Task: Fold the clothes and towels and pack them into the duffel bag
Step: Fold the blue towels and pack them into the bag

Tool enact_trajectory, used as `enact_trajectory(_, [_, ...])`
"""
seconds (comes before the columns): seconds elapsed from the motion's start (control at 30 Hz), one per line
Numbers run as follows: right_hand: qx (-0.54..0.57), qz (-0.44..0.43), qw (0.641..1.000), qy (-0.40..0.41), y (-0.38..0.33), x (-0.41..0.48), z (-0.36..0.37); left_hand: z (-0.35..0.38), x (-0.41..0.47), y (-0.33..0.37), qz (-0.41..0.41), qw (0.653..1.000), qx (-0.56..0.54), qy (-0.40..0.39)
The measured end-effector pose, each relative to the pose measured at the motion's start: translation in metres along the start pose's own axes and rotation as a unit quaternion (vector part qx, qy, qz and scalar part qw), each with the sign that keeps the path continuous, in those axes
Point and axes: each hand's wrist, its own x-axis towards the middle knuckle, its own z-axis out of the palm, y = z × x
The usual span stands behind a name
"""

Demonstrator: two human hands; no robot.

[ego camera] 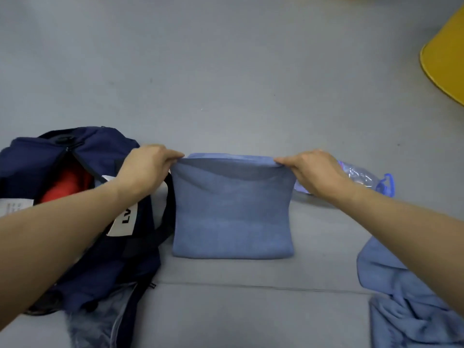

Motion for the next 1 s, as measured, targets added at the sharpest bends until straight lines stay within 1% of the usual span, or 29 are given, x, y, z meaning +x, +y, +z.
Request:
enact_trajectory(0.1, [-0.060,-0.011,0.998,0.034,0.006,0.034,0.011,0.018,0.023,-0.005,-0.039,0.999,-0.007,-0.013])
enact_trajectory(0.2, [-0.103,0.007,0.993,0.051,0.013,0.064,0.026,0.037,0.039,-0.008,-0.058,0.998,-0.024,-0.008])
enact_trajectory(0.3, [-0.095,0.032,0.993,0.060,0.015,0.083,0.037,0.050,0.048,-0.013,-0.089,0.995,-0.038,0.000])
enact_trajectory(0.37, [-0.081,0.063,0.994,0.045,0.014,0.090,0.048,0.056,0.048,-0.012,-0.099,0.994,-0.044,0.007])
enact_trajectory(0.4, [-0.078,0.061,0.994,0.033,0.010,0.088,0.056,0.060,0.043,-0.008,-0.081,0.996,-0.037,0.007])
enact_trajectory(0.43, [-0.077,0.032,0.996,0.024,0.003,0.081,0.067,0.067,0.032,-0.001,-0.048,0.998,-0.027,0.007])
enact_trajectory(0.5, [-0.067,-0.081,0.994,0.033,-0.014,0.050,0.096,0.086,-0.002,0.017,0.059,0.998,-0.022,-0.003])
enact_trajectory(0.53, [-0.047,-0.131,0.989,0.041,-0.025,0.028,0.111,0.097,-0.023,0.025,0.101,0.995,-0.022,-0.015])
enact_trajectory(0.57, [-0.034,-0.160,0.986,0.037,-0.035,0.005,0.122,0.110,-0.042,0.032,0.131,0.991,-0.023,-0.033])
enact_trajectory(0.6, [-0.032,-0.169,0.985,0.015,-0.043,-0.018,0.132,0.121,-0.060,0.039,0.141,0.987,-0.029,-0.068])
enact_trajectory(0.63, [-0.028,-0.158,0.987,-0.027,-0.049,-0.040,0.139,0.127,-0.074,0.044,0.128,0.984,-0.041,-0.116])
enact_trajectory(0.7, [-0.020,-0.122,0.987,-0.106,-0.057,-0.081,0.149,0.137,-0.103,0.050,0.068,0.971,-0.046,-0.224])
enact_trajectory(0.73, [-0.025,-0.116,0.987,-0.110,-0.059,-0.097,0.153,0.140,-0.120,0.050,0.052,0.967,-0.032,-0.247])
enact_trajectory(0.8, [-0.047,-0.128,0.984,-0.111,-0.062,-0.124,0.159,0.145,-0.147,0.052,0.063,0.969,-0.005,-0.240])
enact_trajectory(0.87, [-0.053,-0.151,0.980,-0.122,-0.059,-0.145,0.154,0.139,-0.167,0.058,0.079,0.958,0.014,-0.274])
enact_trajectory(1.0, [-0.048,-0.140,0.976,-0.161,-0.049,-0.193,0.142,0.104,-0.192,0.059,0.140,0.931,0.057,-0.332])
